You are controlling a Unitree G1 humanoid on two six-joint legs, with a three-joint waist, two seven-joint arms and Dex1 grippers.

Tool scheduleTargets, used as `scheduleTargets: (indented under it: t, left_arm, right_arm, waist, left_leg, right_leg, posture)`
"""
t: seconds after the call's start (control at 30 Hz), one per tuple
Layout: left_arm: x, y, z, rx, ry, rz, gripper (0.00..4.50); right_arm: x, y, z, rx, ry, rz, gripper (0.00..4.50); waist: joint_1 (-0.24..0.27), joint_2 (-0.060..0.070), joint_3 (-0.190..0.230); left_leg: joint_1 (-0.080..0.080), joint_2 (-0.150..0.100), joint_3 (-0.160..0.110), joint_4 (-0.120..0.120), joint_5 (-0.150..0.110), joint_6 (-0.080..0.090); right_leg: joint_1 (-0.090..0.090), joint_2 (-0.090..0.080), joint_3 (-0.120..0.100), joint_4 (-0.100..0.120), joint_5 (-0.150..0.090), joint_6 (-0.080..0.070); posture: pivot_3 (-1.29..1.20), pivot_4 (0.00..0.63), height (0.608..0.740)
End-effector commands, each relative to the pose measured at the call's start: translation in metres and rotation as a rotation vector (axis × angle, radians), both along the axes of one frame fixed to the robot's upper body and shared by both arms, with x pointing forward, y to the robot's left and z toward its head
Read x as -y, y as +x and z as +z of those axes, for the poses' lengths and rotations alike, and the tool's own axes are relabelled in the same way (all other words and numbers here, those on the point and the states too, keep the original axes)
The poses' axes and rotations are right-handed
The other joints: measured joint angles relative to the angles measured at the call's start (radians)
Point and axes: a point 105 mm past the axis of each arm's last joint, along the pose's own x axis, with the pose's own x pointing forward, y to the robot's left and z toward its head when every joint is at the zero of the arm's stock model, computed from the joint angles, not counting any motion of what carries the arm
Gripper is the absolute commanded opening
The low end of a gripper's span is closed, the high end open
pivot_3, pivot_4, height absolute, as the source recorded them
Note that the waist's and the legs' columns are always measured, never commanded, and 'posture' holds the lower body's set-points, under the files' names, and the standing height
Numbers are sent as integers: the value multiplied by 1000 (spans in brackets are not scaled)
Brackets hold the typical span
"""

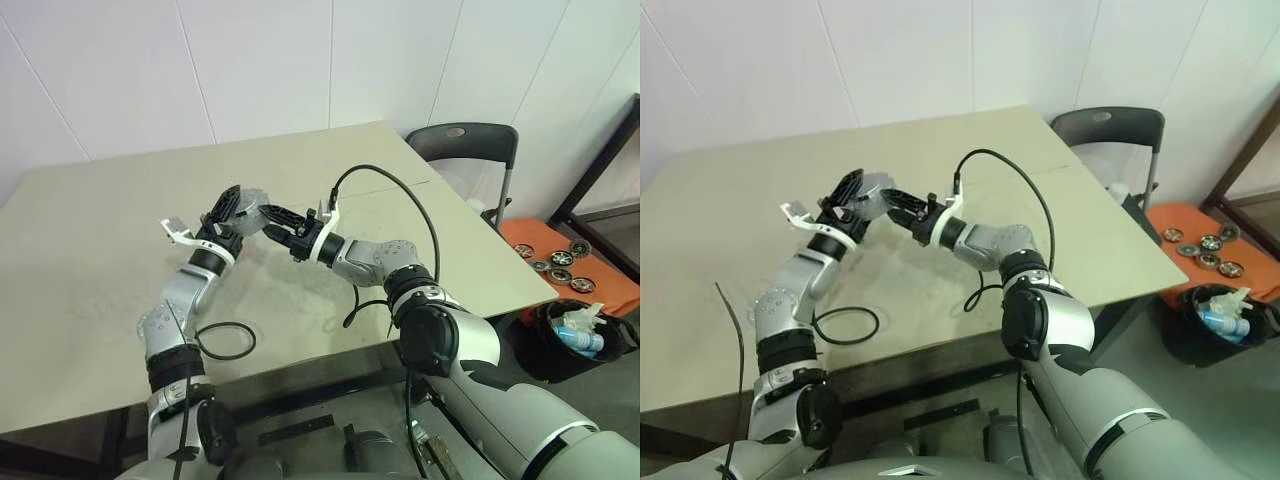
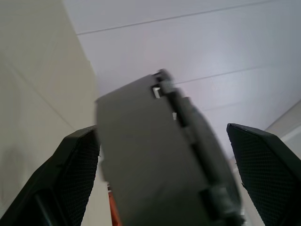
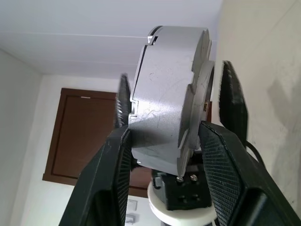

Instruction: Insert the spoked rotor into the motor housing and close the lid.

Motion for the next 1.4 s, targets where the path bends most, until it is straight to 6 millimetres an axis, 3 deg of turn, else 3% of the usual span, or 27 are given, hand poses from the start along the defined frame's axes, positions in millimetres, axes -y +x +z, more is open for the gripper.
scheduleTargets:
  t: [0.03,0.4,0.67,0.77,0.9,1.4]
  left_arm:
    - [-1,0,7,11,-38,7,4486]
    - [11,0,-8,-43,-50,-26,4486]
    - [24,-3,-5,-19,-52,-73,4486]
    - [26,-4,-4,-14,-49,-78,3888]
    - [26,-5,3,6,-42,-80,2546]
    - [4,2,18,33,-21,5,2457]
  right_arm:
    - [-1,5,22,66,46,-15,2113]
    - [-1,5,21,67,39,-19,2113]
    - [1,6,19,65,35,-25,2113]
    - [1,6,19,64,34,-27,2113]
    - [1,7,19,64,33,-33,2113]
    - [-1,7,18,61,32,-35,2113]
  waist:
    - [1,0,0]
    - [1,-1,0]
    - [1,-1,0]
    - [0,-1,0]
    - [0,-1,0]
    - [1,-1,0]
  left_leg:
    - [0,0,0,0,0,0]
    - [0,-1,0,2,0,0]
    - [0,-1,0,2,0,0]
    - [0,-1,0,2,0,0]
    - [0,-1,0,2,0,0]
    - [0,-1,0,2,0,0]
  right_leg:
    - [0,0,0,0,0,0]
    - [1,0,0,0,0,1]
    - [1,0,0,0,0,1]
    - [1,0,0,0,0,1]
    - [1,0,0,0,0,1]
    - [1,0,0,0,0,1]
  posture:
    - [0,0,740]
    - [0,0,740]
    - [0,0,740]
    - [0,0,740]
    - [0,0,740]
    - [0,0,740]
